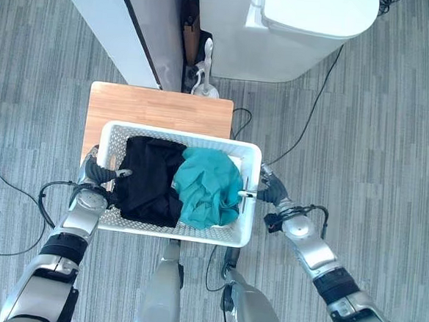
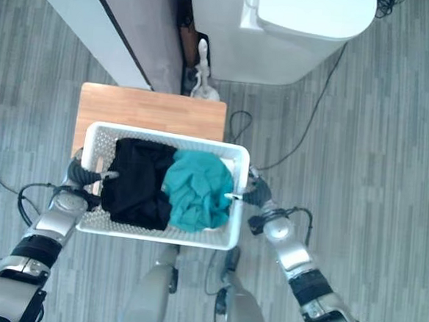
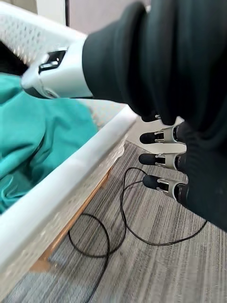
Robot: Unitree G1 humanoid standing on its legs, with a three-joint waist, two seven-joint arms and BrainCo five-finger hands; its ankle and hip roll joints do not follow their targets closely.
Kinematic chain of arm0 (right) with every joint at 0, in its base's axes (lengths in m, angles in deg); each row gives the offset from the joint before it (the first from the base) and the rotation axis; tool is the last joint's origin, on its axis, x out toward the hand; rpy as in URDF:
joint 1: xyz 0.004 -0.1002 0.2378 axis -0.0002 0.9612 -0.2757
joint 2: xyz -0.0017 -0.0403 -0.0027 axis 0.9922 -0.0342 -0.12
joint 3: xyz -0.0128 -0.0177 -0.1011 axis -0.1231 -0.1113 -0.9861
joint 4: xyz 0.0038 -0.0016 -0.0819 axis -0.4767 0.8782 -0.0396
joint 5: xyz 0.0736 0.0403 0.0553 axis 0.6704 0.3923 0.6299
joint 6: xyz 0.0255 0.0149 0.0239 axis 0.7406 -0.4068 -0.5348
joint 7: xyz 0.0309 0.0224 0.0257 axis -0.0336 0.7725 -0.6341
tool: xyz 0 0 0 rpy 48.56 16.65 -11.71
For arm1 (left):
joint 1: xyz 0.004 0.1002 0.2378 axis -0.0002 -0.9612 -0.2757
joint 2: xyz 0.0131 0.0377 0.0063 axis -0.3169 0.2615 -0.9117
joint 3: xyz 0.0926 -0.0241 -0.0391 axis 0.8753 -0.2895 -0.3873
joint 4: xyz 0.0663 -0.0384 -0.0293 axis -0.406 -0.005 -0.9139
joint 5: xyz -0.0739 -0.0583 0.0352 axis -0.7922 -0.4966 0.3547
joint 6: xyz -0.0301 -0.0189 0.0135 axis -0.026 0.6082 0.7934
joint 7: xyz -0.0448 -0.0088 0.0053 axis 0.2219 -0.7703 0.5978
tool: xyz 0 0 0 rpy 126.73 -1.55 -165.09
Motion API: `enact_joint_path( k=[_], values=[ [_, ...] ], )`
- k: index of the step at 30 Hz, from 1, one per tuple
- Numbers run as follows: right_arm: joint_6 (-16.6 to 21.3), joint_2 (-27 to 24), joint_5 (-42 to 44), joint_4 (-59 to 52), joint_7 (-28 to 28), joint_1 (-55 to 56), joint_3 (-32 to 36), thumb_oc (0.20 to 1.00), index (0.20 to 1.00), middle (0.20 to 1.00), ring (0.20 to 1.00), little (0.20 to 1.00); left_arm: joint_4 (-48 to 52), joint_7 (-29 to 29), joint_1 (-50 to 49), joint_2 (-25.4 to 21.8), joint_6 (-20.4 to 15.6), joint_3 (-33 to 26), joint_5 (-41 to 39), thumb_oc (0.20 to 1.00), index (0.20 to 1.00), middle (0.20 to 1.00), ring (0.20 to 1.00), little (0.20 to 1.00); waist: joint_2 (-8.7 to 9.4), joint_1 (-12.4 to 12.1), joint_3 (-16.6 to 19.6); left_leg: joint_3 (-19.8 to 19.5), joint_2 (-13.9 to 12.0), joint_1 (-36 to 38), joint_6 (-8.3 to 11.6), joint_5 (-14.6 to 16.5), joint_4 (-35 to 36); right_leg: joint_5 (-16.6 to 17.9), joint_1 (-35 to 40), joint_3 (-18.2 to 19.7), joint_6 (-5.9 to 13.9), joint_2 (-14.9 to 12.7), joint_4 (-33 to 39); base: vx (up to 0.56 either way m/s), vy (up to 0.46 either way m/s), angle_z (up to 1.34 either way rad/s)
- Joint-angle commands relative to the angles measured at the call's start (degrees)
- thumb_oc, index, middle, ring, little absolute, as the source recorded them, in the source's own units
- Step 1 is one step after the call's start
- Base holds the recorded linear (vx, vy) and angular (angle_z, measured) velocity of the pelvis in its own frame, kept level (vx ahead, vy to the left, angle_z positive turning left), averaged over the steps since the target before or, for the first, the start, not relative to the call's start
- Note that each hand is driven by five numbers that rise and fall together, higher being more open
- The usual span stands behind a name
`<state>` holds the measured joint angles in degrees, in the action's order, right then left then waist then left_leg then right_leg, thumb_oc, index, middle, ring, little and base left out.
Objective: Grab the laundry basket,head to the washer,open it,put in the laundry and shut it.
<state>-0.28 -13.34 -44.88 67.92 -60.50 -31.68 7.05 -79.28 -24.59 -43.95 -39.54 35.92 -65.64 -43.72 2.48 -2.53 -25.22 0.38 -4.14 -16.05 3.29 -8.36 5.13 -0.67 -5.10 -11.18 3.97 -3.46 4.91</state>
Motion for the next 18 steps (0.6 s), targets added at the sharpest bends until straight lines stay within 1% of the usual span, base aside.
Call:
enact_joint_path(
  k=[1,2,4,5,6,8,10,11,13,17,18],
  values=[
    [-1.8,0.61,-5.62,0.94,1.81,-1.79,-0.68,1.0,1.0,1.0,1.0,1.0,0.31,-1.86,0.94,2.5,0.3,1.04,1.3,1.0,1.0,1.0,1.0,1.0,-0.19,-0.62,2.11,0.86,-3.92,-2.8,1.18,3.67,-3.77,0.42,-5.45,-0.47,3.51,-7.48,-5.18,0.0,0.0,0.0],
    [-2.51,1.12,-6.75,2.0,2.04,-2.93,-1.06,1.0,1.0,1.0,1.0,1.0,0.72,-2.07,1.01,2.72,0.49,1.19,1.39,1.0,1.0,1.0,1.0,1.0,-0.21,-0.72,2.09,0.79,-3.9,-2.84,1.11,3.67,-3.72,0.38,-5.44,-0.51,3.43,-7.44,-5.18,0.0,0.0,0.0],
    [-4.16,4.45,-7.63,7.01,4.52,-6.76,-1.94,1.0,1.0,1.0,1.0,1.0,0.07,-3.27,2.14,3.9,1.02,2.39,1.37,1.0,1.0,1.0,1.0,1.0,-0.23,-1.07,2.14,0.58,-3.92,-2.99,0.92,3.66,-3.79,0.28,-5.41,-0.75,3.18,-7.39,-5.38,0.0,0.0,0.0],
    [-4.12,4.49,-7.61,7.1,4.56,-6.84,-1.94,1.0,1.0,1.0,1.0,1.0,0.02,-3.29,2.19,3.88,1.0,2.4,1.35,1.0,1.0,1.0,1.0,1.0,-0.21,-1.07,2.1,0.58,-3.91,-2.98,0.92,3.66,-3.79,0.27,-5.41,-0.75,3.18,-7.4,-5.39,0.0,0.031,0.0],
    [-4.44,6.2,-6.53,8.67,5.55,-7.81,-2.22,1.0,1.0,1.0,1.0,1.0,-0.53,-3.63,2.94,4.44,1.12,3.14,0.84,1.0,1.0,1.0,1.0,1.0,-0.15,-1.15,2.21,0.49,-3.95,-3.0,0.86,3.71,-3.87,0.22,-5.35,-0.8,3.13,-7.35,-5.53,0.0,0.0,0.0],
    [-4.35,7.0,-5.66,10.04,6.08,-8.47,-2.46,1.0,1.0,1.0,1.0,1.0,-0.67,-3.78,3.28,4.7,1.05,3.71,0.29,1.0,1.0,1.0,1.0,1.0,-0.14,-1.24,2.32,0.42,-3.93,-2.94,0.79,3.75,-3.95,0.16,-5.27,-0.77,3.11,-7.34,-5.61,0.0,0.015,0.0],
    [-4.33,8.22,-4.13,13.27,6.59,-10.25,-3.11,1.0,1.0,1.0,1.0,1.0,-1.03,-3.9,3.97,5.02,0.53,4.75,-0.77,1.0,1.0,1.0,1.0,1.0,-0.02,-1.52,2.66,0.22,-3.86,-2.98,0.78,3.8,-4.1,0.17,-5.08,-0.91,3.16,-7.29,-5.6,0.0,0.0,0.0],
    [-4.66,9.47,-3.17,16.91,7.32,-12.59,-3.72,1.0,1.0,1.0,1.0,1.0,-1.43,-4.21,4.86,5.43,0.32,5.99,-1.43,1.0,1.0,1.0,1.0,1.0,0.03,-1.9,2.97,-0.06,-3.73,-3.15,0.77,3.86,-4.3,0.15,-4.86,-1.06,3.22,-7.25,-5.6,0.0,0.0,0.0],
    [-4.63,10.06,-2.16,18.88,7.76,-14.0,-3.8,1.0,1.0,1.0,1.0,1.0,-1.73,-4.33,5.36,5.54,0.27,6.53,-1.78,1.0,1.0,1.0,1.0,1.0,0.09,-2.08,3.1,-0.27,-3.67,-3.39,0.71,3.69,-4.32,0.36,-4.96,-1.19,3.25,-7.26,-5.48,0.0,0.0,0.0],
    [-4.38,12.37,3.33,23.72,8.53,-18.5,-5.17,1.0,1.0,1.0,1.0,1.0,-3.24,-4.95,6.87,5.64,0.14,8.44,-3.0,1.0,1.0,1.0,1.0,1.0,0.3,-2.79,3.18,-0.7,-3.72,-3.25,0.89,3.65,-4.18,0.21,-4.88,-1.25,3.31,-7.12,-5.83,0.0,0.0,0.0],
    [-4.36,12.37,3.34,23.76,8.53,-18.57,-5.16,1.0,1.0,1.0,1.0,1.0,-3.26,-4.96,6.93,5.63,0.13,8.44,-3.01,1.0,1.0,1.0,1.0,1.0,0.3,-2.74,3.25,-0.76,-3.67,-3.45,0.85,3.45,-4.14,0.38,-5.02,-1.3,3.32,-7.14,-5.74,0.02,-0.003,0.04]
  ],
)
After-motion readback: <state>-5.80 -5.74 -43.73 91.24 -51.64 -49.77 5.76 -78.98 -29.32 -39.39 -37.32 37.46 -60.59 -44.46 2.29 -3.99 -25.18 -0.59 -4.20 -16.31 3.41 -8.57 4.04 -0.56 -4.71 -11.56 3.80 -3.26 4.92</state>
